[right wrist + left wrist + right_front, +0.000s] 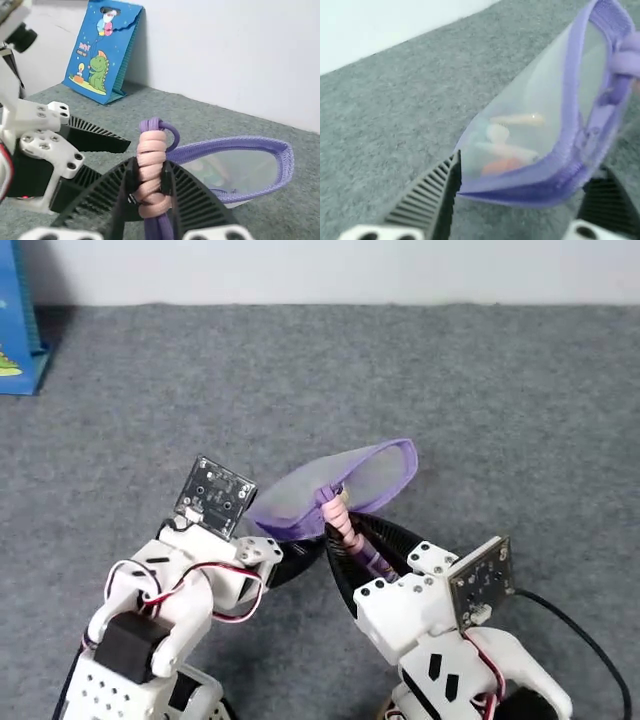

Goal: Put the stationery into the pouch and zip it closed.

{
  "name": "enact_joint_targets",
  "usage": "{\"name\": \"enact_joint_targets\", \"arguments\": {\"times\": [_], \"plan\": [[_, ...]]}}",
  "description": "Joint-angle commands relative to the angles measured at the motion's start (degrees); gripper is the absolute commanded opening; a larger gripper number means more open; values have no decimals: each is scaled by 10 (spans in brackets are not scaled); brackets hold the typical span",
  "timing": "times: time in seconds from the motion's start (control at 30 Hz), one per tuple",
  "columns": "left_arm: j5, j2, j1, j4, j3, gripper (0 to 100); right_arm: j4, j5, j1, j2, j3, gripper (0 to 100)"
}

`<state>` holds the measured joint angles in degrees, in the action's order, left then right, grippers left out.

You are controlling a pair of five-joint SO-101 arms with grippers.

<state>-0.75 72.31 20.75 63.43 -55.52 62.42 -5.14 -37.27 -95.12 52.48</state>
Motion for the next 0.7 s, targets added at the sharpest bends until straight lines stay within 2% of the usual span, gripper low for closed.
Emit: {"name": "enact_joint_targets", "arguments": {"times": [0.0, 0.2, 0.37, 0.67], "plan": [[-5, 6, 5, -29, 2, 314, 4, -8, 7, -14, -35, 7], [-5, 6, 6, -32, 1, 134, 2, -22, 7, -49, -33, 7], [-5, 6, 51, -29, 2, 14, 4, -22, 7, -56, -33, 7], [-5, 7, 62, -29, 5, 16, 4, -19, 7, -57, -33, 7]]}}
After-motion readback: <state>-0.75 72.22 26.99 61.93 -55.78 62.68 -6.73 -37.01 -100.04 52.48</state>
